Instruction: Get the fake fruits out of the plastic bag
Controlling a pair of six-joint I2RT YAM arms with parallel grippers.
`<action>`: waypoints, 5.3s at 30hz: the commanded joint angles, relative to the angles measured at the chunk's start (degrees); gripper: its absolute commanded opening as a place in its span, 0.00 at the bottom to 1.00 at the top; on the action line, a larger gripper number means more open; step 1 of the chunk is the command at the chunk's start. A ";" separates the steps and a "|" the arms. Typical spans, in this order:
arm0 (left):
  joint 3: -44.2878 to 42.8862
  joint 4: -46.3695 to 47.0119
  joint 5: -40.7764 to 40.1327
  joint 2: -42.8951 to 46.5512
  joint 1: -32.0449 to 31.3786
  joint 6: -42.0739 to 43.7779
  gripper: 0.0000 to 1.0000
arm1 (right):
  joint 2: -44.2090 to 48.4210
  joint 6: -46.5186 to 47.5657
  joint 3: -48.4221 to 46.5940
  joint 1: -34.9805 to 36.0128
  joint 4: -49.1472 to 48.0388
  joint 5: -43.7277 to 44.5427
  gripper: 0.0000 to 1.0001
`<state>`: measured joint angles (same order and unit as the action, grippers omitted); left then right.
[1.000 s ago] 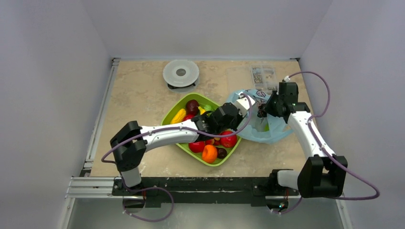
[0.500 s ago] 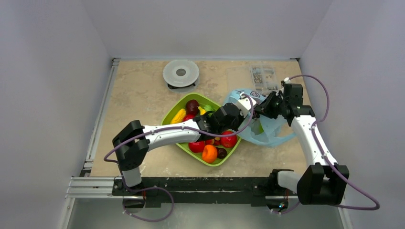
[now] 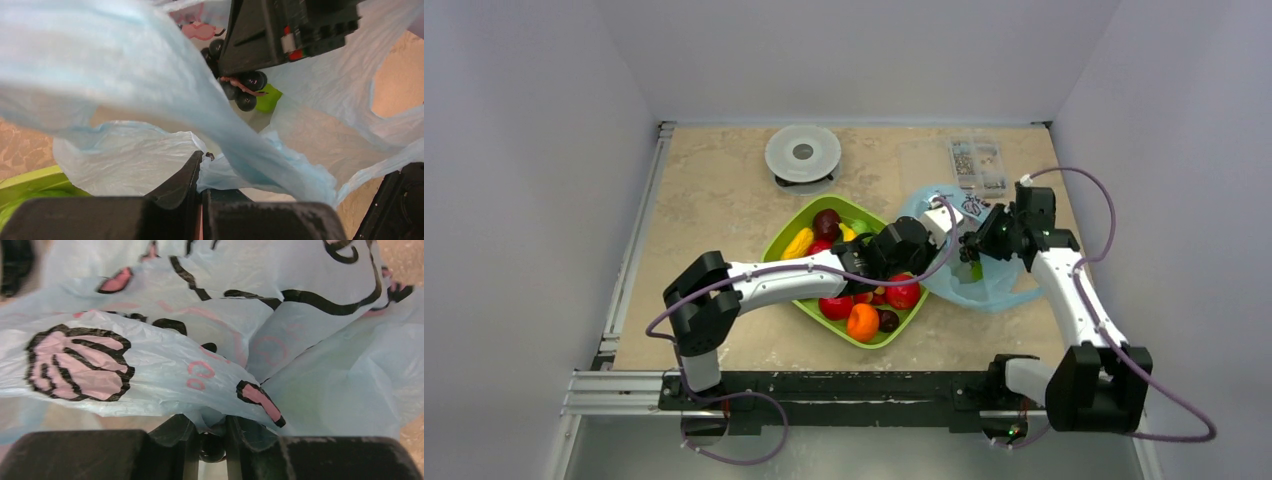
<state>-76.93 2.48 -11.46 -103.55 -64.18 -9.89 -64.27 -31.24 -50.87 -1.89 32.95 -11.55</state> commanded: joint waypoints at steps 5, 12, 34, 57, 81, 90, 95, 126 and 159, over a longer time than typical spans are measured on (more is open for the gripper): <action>-1.39 1.11 2.50 -0.90 0.20 -1.10 0.00 | -7.22 6.08 3.49 -0.13 -3.89 6.53 0.49; -0.89 0.74 3.28 -2.02 0.12 -1.50 0.00 | -0.47 3.24 1.48 1.41 3.26 6.35 0.77; 0.55 0.71 4.44 -1.22 0.02 -2.33 0.00 | -10.43 -7.67 5.36 7.93 -0.01 16.60 0.66; -2.26 -0.89 5.32 -2.37 0.02 -2.15 0.00 | -17.10 -4.86 6.53 7.99 -8.18 19.56 0.17; -8.26 -17.81 15.52 7.33 3.50 -7.36 0.85 | 16.26 -4.00 -7.94 7.94 8.57 9.23 0.00; -3.31 -27.13 14.16 27.22 7.19 -0.95 1.00 | 14.30 6.08 -27.84 7.94 20.51 6.53 0.00; -3.17 -33.37 1.39 37.85 8.63 5.58 1.00 | 6.70 5.51 -35.88 12.45 18.44 -6.90 0.00; 32.43 11.33 -35.73 72.05 8.63 38.24 0.96 | -46.02 -1.87 -50.71 58.74 3.55 28.87 0.00; 19.81 -3.47 -5.14 35.53 0.93 -4.09 1.00 | 10.37 -10.48 -15.23 23.89 25.49 31.44 0.85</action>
<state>-53.69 -2.20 -21.43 -59.13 -58.00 -7.53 -52.45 -41.19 -73.82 27.90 55.57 23.40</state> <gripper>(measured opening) 0.996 0.859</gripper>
